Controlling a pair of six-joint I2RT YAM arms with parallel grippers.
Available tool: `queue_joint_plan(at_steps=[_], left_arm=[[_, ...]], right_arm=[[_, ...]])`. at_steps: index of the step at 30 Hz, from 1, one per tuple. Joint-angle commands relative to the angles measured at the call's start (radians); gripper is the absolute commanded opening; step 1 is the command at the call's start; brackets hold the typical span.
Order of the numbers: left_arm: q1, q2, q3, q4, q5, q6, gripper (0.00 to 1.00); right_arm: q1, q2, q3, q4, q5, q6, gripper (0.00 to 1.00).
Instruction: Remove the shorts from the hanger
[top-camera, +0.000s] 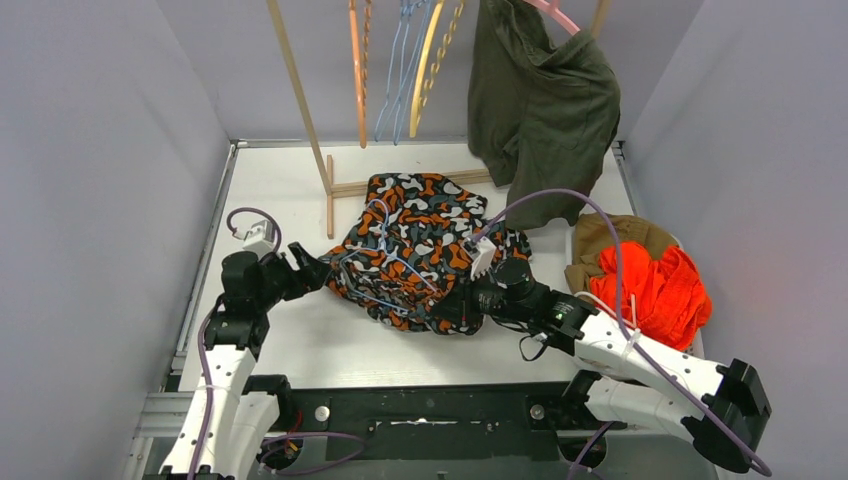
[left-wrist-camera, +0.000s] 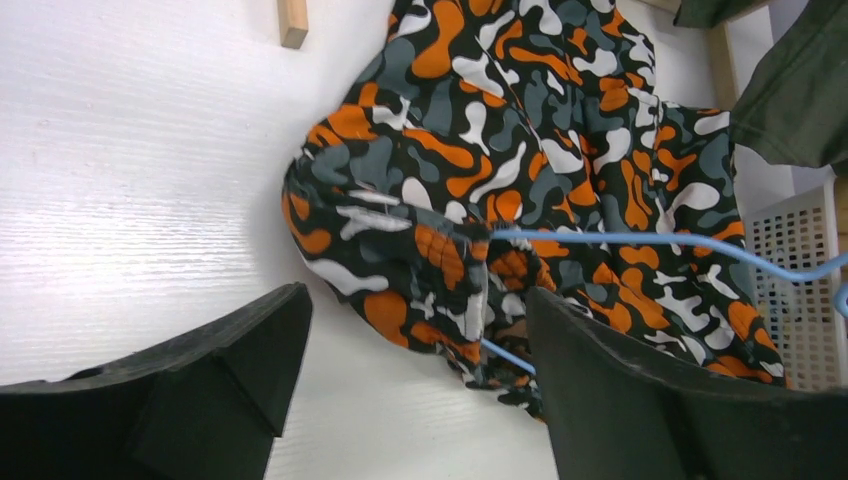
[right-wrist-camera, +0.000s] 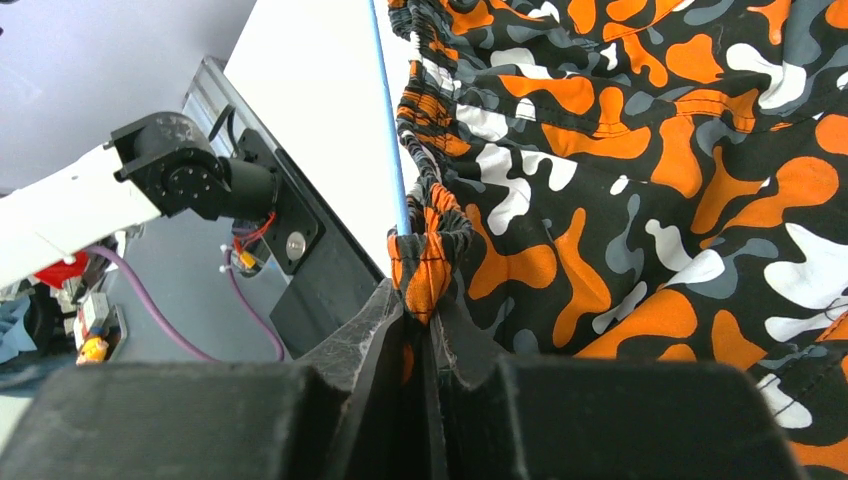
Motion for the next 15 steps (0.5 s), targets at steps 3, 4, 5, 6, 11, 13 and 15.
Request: queue_joint_plan(at_steps=[3, 4, 5, 6, 11, 13, 15], left_arm=[[0.002, 0.054, 0.010, 0.073, 0.075, 0.011, 0.68], [0.002, 0.063, 0.010, 0.072, 0.074, 0.012, 0.68], [0.002, 0.070, 0.012, 0.071, 0.074, 0.011, 0.68], [0.002, 0.079, 0.013, 0.070, 0.078, 0.013, 0.68], [0.000, 0.112, 0.015, 0.072, 0.100, 0.018, 0.60], [0.000, 0.122, 0.021, 0.069, 0.108, 0.022, 0.52], [0.000, 0.129, 0.028, 0.056, 0.099, 0.030, 0.39]], right_arm=[[0.030, 0.035, 0.050, 0.169, 0.035, 0.025, 0.00], [0.035, 0.035, 0.050, 0.177, 0.029, 0.025, 0.00], [0.042, 0.032, 0.047, 0.186, 0.021, 0.026, 0.00], [0.048, 0.027, 0.045, 0.194, 0.019, 0.029, 0.00], [0.078, -0.017, 0.042, 0.213, 0.019, 0.031, 0.00], [0.083, -0.032, 0.046, 0.212, 0.014, 0.033, 0.00], [0.086, -0.044, 0.058, 0.197, 0.002, 0.033, 0.00]])
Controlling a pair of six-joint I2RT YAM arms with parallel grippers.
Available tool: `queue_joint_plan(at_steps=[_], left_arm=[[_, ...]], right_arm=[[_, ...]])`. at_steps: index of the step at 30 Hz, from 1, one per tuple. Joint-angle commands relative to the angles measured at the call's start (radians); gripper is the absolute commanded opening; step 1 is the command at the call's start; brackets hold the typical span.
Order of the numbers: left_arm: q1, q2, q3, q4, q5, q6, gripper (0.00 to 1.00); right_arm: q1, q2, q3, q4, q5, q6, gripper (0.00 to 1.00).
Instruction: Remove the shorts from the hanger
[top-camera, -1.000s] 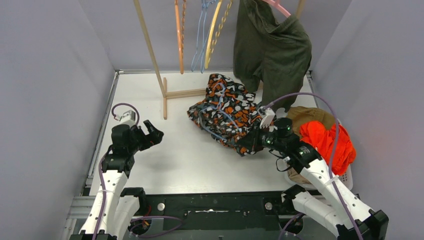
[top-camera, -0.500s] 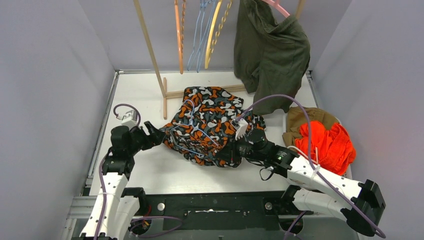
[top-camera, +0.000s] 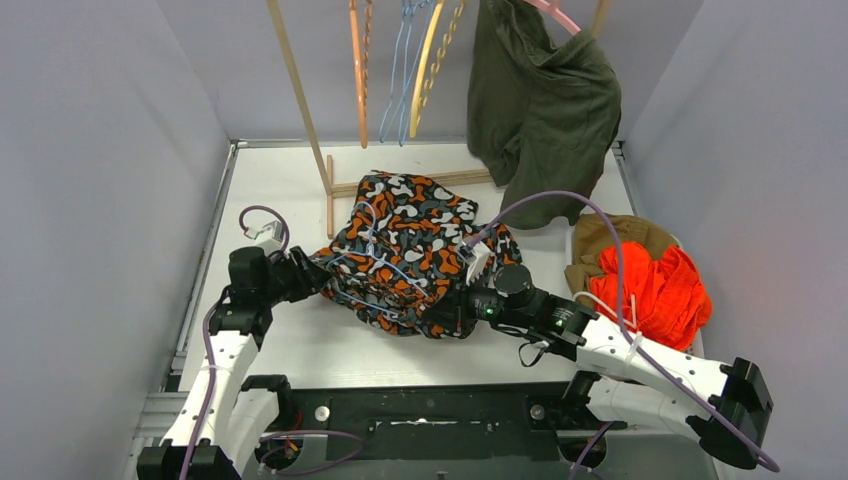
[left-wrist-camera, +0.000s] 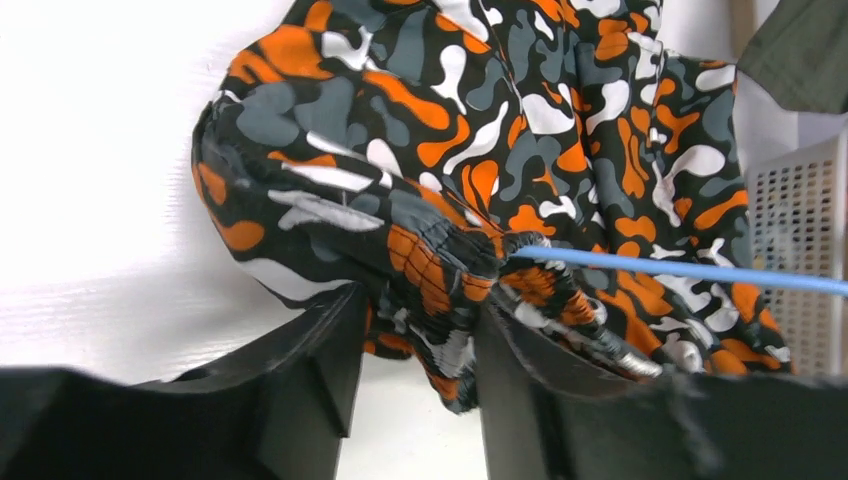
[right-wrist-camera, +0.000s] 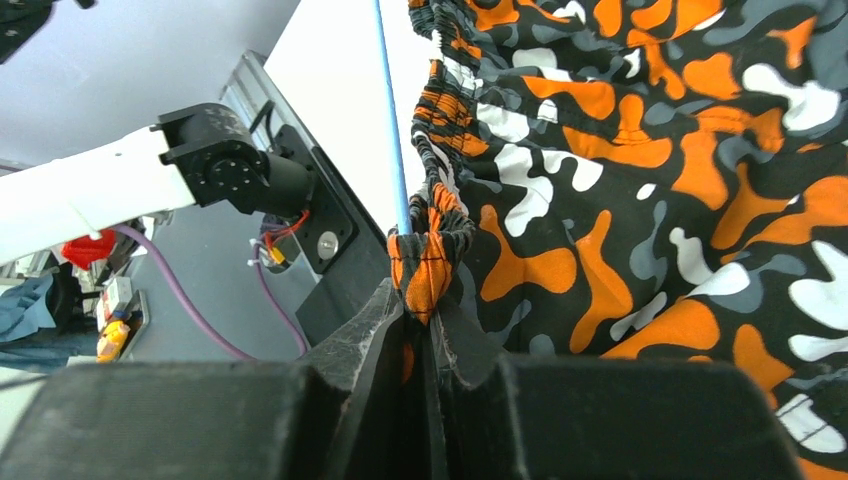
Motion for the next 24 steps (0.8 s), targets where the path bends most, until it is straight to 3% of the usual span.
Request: queue_joint_plan(at_steps=[1, 4, 5, 9, 11, 16, 24], left_arm=[[0.000, 0.011, 0.032, 0.044, 0.018, 0.028, 0.33], [0.002, 0.009, 0.049, 0.018, -0.005, 0.040, 0.03], [0.003, 0.004, 0.055, 0.009, -0.021, 0.045, 0.00], [0.009, -0.058, 0.070, -0.046, -0.151, 0.046, 0.00], [0.013, -0.103, 0.063, -0.057, -0.222, 0.028, 0.00], [0.050, -0.122, 0.083, -0.117, -0.378, -0.024, 0.00], [0.083, -0.061, 0.093, -0.132, -0.396, -0.055, 0.00]], right_arm=[[0.015, -0.057, 0.066, 0.094, -0.013, 0.009, 0.00], [0.021, -0.085, 0.092, 0.040, -0.004, -0.006, 0.00], [0.024, -0.098, 0.097, 0.006, 0.020, -0.014, 0.00], [0.024, -0.139, 0.096, -0.199, 0.188, -0.015, 0.00], [0.024, -0.154, 0.076, -0.244, 0.100, -0.043, 0.00], [0.091, -0.263, 0.018, -0.166, -0.038, -0.064, 0.00], [0.138, -0.345, -0.057, -0.056, -0.111, -0.108, 0.00]])
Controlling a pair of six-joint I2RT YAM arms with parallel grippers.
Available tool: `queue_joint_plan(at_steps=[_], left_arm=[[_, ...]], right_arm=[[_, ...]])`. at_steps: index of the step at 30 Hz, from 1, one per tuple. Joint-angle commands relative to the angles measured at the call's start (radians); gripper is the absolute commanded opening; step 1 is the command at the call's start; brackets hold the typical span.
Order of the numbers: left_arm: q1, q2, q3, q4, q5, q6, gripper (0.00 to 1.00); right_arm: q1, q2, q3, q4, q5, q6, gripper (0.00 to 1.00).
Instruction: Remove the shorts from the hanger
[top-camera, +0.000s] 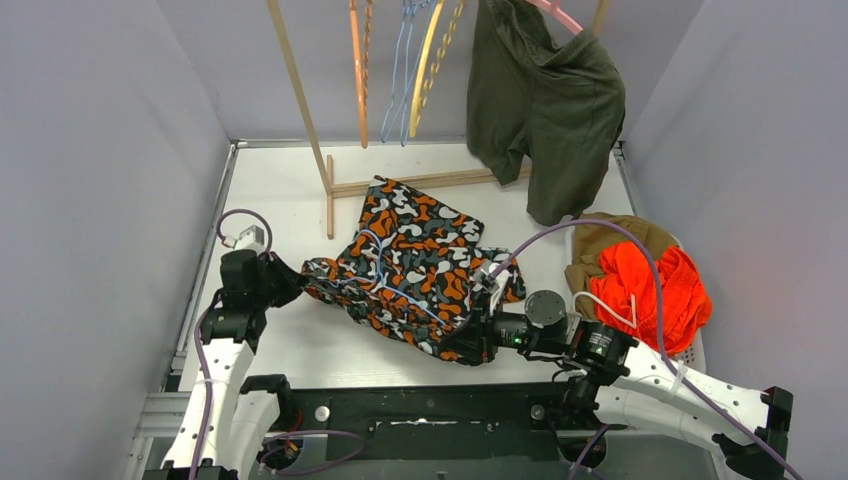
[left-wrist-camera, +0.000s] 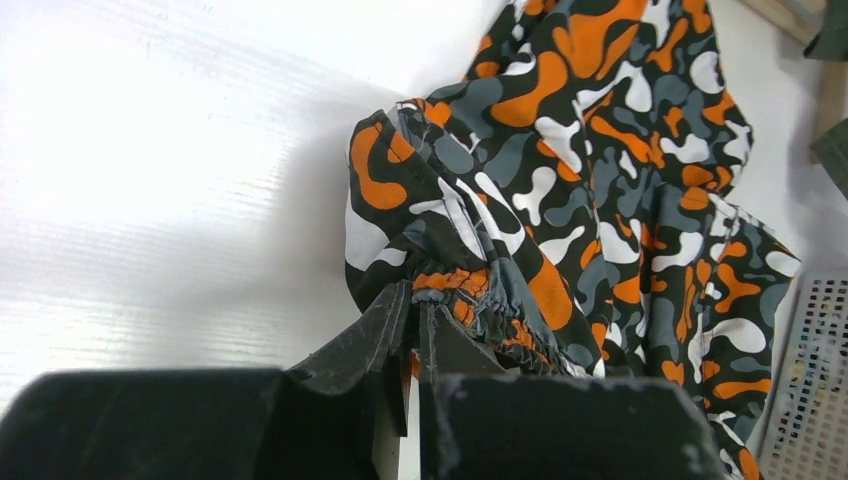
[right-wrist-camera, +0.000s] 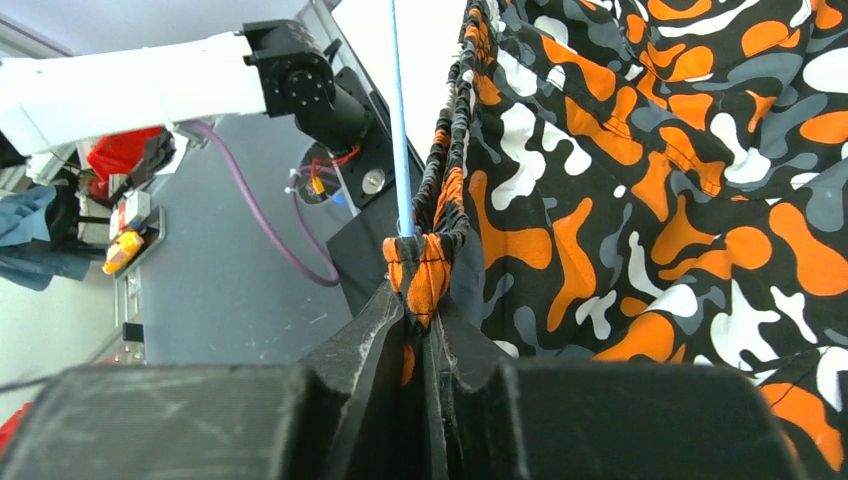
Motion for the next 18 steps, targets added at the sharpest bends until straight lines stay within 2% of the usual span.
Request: queue_joint_plan(at_steps=[1, 5, 9, 13, 15, 18], left_arm=[[0.042, 0.016, 0.041, 0.028, -0.208, -0.002, 0.00], [0.042, 0.024, 0.035, 0.027, -0.248, -0.025, 0.00], [0.049, 0.037, 0.036, 0.019, -0.260, -0.032, 0.00], [0.051, 0.050, 0.039, 0.032, -0.214, -0.026, 0.00], [0.048, 0.044, 0.025, 0.060, -0.155, -0.005, 0.00], [0.046, 0.043, 0.021, 0.088, -0.065, 0.017, 0.00]], right_arm=[[0.022, -0.057, -0.018, 0.132, -0.126, -0.036, 0.00], [0.023, -0.114, -0.099, 0.270, -0.215, -0.049, 0.00], [0.023, -0.254, -0.143, 0.336, -0.209, -0.062, 0.00], [0.022, -0.332, -0.136, 0.283, -0.044, -0.067, 0.00], [0.022, -0.316, -0.112, 0.205, 0.060, -0.058, 0.00], [0.022, -0.228, -0.059, 0.145, 0.119, -0.044, 0.00]])
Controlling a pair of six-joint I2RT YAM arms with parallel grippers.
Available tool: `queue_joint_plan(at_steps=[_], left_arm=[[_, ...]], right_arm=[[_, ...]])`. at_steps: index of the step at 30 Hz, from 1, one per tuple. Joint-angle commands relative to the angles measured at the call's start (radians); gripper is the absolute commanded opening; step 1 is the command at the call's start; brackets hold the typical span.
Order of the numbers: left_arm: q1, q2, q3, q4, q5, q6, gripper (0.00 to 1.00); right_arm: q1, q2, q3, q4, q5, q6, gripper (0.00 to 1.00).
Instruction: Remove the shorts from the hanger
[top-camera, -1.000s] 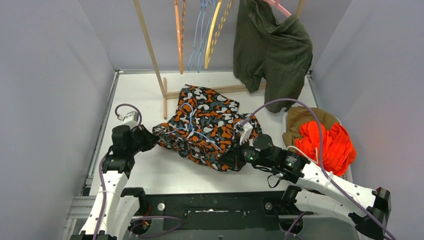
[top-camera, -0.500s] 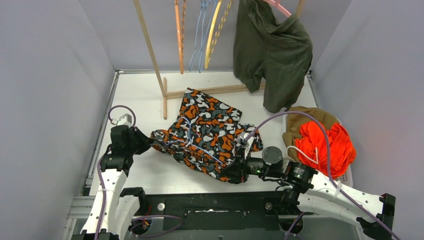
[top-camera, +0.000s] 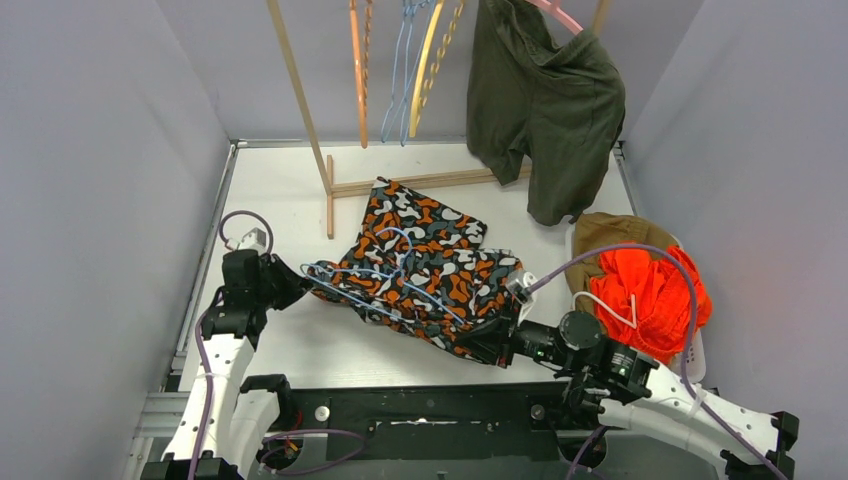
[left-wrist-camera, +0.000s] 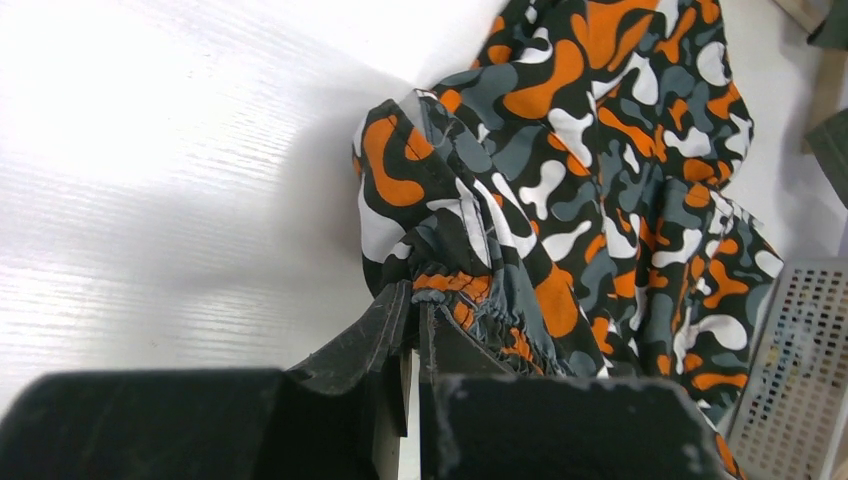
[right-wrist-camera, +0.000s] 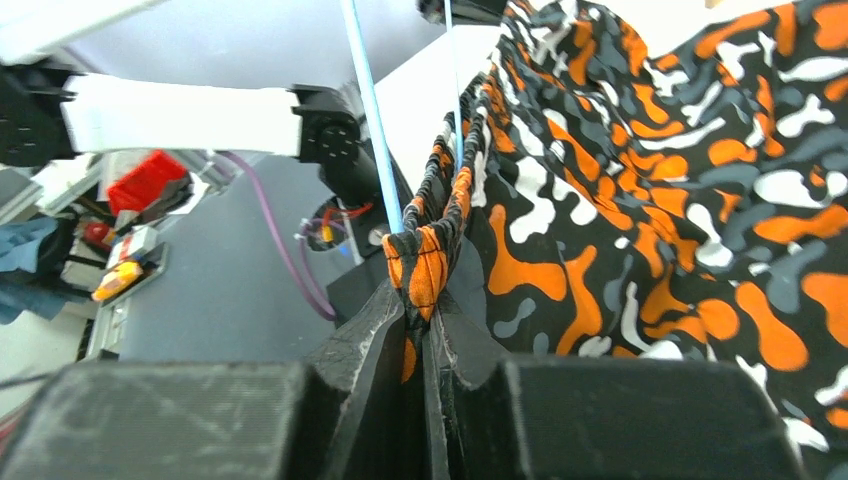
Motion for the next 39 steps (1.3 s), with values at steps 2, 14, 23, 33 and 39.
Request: queue_joint_plan(at_steps=[2, 14, 23, 33, 39], left_arm=[[0.037, -0.008, 0.016, 0.157, -0.005, 0.084, 0.00], [-0.032, -0.079, 0.025, 0.131, 0.048, 0.050, 0.65], [-0.111, -0.154, -0.060, 0.309, 0.296, -0.317, 0.63], [-0.492, -0.136, -0.110, 0.591, 0.088, -0.633, 0.63], [-0.678, -0.037, -0.113, 0.711, -0.076, -0.675, 0.64]], right_arm=[[0.014, 0.136, 0.154, -0.018, 0.151, 0.043, 0.00], [0.015, 0.539, 0.261, 0.149, 0.365, 0.156, 0.00], [0.023, 0.704, 0.318, 0.121, 0.350, 0.179, 0.00], [0.027, 0.781, 0.321, 0.201, 0.320, 0.176, 0.00], [0.037, 0.806, 0.318, 0.229, 0.265, 0.157, 0.00]])
